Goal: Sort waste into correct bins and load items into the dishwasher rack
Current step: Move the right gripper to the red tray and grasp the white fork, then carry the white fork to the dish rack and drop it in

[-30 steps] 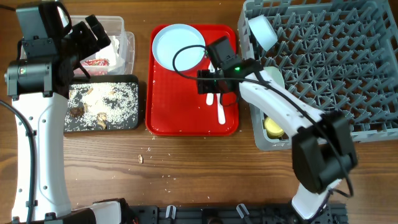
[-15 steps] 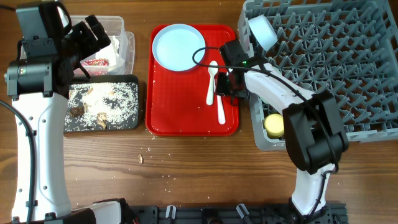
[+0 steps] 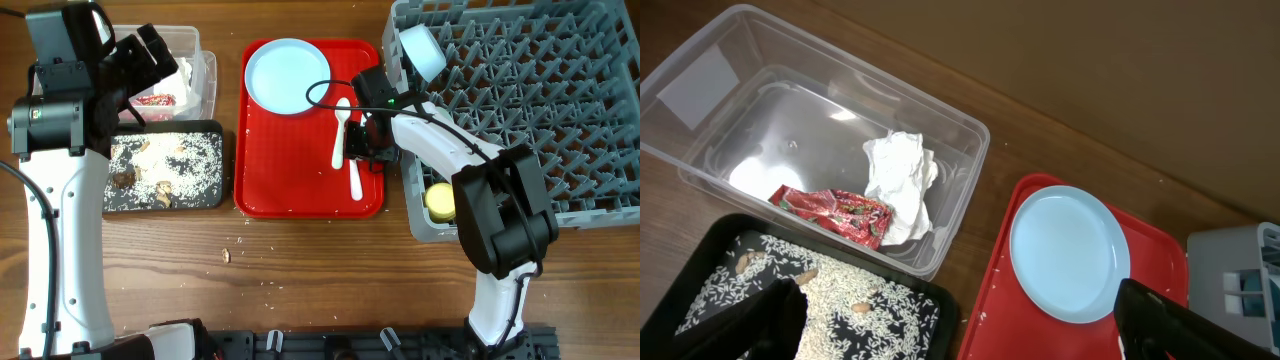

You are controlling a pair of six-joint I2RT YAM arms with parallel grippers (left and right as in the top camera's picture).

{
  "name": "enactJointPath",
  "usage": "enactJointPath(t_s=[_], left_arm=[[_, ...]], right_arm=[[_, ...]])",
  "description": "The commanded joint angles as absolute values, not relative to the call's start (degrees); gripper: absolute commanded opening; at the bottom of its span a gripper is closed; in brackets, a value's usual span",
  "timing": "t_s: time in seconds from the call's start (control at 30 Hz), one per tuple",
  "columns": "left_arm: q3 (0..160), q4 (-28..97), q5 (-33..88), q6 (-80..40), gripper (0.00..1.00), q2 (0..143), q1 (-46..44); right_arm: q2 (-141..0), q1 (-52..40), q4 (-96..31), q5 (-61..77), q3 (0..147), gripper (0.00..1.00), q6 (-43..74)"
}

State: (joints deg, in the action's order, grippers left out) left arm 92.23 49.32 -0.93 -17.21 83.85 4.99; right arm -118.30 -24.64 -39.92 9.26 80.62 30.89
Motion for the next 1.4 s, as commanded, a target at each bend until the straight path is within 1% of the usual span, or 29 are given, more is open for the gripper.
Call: enactJointPath(t_s=[0.0,0.07,0.2,0.3,0.4,0.6,0.67,0.8,1.0,1.13,1.23,1.37], left_arm=[[92.71,49.15,-0.47,-16.73,1.0,84.2,5.26],[92.71,49.17,-0.47,-16.73,1.0,84.2,5.26],[92.71,49.15,-0.47,-16.73,1.0,84.2,5.26],[92.71,49.15,-0.47,-16.73,1.0,84.2,5.26],[92.71,49.15,-0.47,-16.73,1.0,84.2,5.26],[92.71,49.17,-0.47,-16.71,1.0,84.2,5.26],[92.71,49.17,-0.47,-16.71,1.0,84.2,5.26],[92.71,49.17,-0.47,-16.71,1.0,84.2,5.26],[92.71,49.17,-0.47,-16.73,1.0,84.2,5.26],[92.71,49.15,-0.47,-16.73,1.0,84.2,5.26],[92.71,49.17,-0.47,-16.73,1.0,84.2,5.26],[92.71,49.17,-0.47,-16.73,1.0,84.2,5.26]], right_arm=[[-119.7,-26.22,-40.29,10.41,80.62,0.27,32.16],[-119.7,-26.83,-39.99,10.39,80.62,0.21,32.38],[-119.7,-27.0,-39.92,9.96,80.62,0.16,33.17],[-119.7,-26.98,-39.68,9.93,80.62,0.04,33.23],[-119.7,-26.98,-39.59,8.84,80.62,0.04,34.83],[-119.7,-26.98,-38.94,10.31,81.45,0.04,34.11],[-119.66,-26.98,-39.27,12.23,82.81,0.04,31.14],[-118.34,-26.96,-43.75,12.78,86.63,0.04,26.89],[-110.04,-25.34,-46.17,12.49,88.88,0.04,22.98],[-103.31,-20.93,-47.79,8.34,88.88,0.04,22.74],[-99.68,-15.46,-50.0,1.65,88.88,0.04,22.06],[-97.89,-8.1,-52.38,-3.53,88.88,0.04,20.43]])
